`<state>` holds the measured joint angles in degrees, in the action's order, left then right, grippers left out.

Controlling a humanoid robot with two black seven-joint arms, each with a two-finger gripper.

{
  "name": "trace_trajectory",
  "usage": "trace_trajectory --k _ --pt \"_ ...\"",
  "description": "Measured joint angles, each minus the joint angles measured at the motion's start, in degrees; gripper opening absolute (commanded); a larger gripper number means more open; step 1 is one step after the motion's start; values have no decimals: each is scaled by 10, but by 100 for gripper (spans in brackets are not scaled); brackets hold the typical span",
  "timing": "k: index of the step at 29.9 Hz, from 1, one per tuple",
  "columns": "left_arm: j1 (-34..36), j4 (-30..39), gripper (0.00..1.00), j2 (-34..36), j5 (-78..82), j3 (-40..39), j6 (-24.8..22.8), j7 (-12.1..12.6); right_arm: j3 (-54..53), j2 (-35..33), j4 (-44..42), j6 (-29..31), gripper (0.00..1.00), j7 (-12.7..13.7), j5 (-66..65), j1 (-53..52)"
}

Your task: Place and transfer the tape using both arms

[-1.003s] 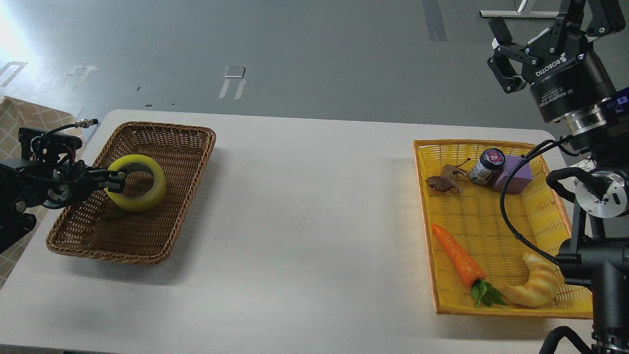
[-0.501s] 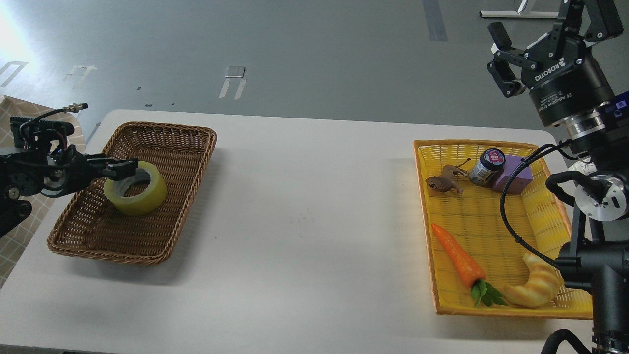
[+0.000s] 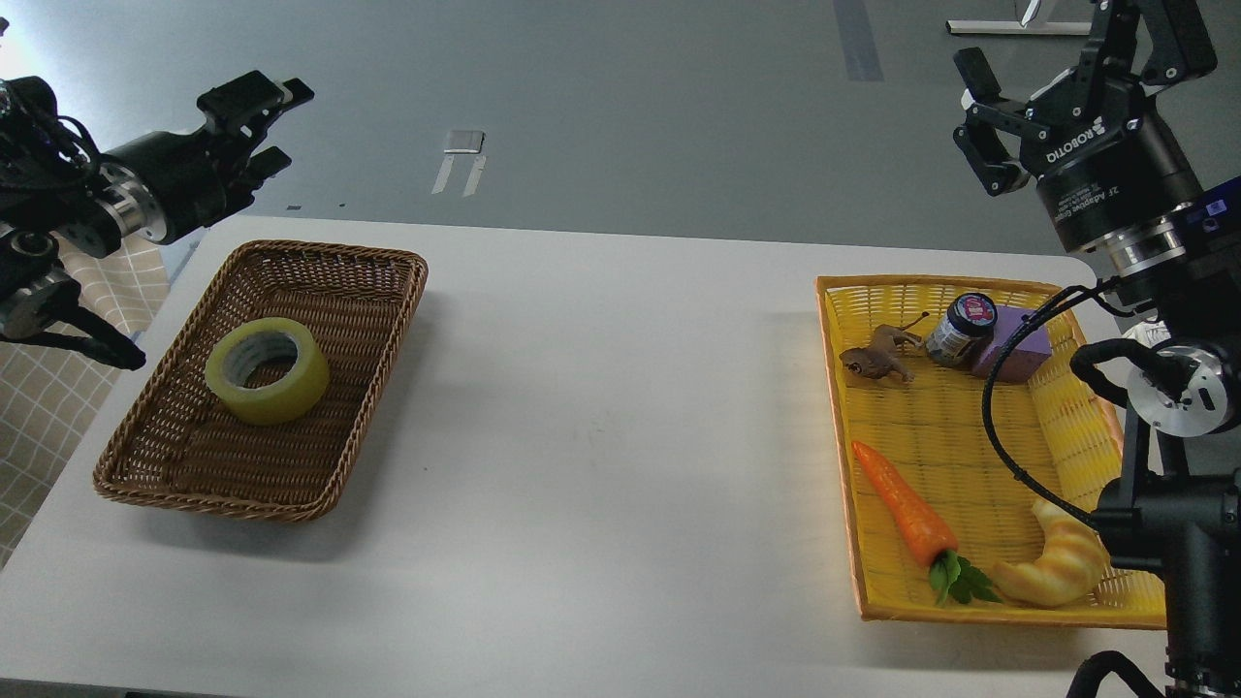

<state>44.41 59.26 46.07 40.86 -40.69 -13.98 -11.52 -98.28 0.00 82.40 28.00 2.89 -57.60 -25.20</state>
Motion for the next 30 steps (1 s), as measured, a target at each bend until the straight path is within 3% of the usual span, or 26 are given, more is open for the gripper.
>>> trace_trajectory --k 2,7,10,20,30 --pt "-4 5 98 -27 -23 -33 7 -16 1 0 0 0 100 0 -2 0" --pt "-28 33 98 -105 -36 -109 10 -92 16 0 -3 0 100 0 -14 0" --pt "-52 60 98 -151 -37 -146 7 -109 23 0 -8 0 100 1 -39 -6" --pt "-108 108 98 -272 -38 -198 -26 -107 33 0 -11 0 100 2 -60 -24" --pt "-108 112 98 -346 -37 -233 -23 -51 60 0 -3 0 100 -2 -57 -25"
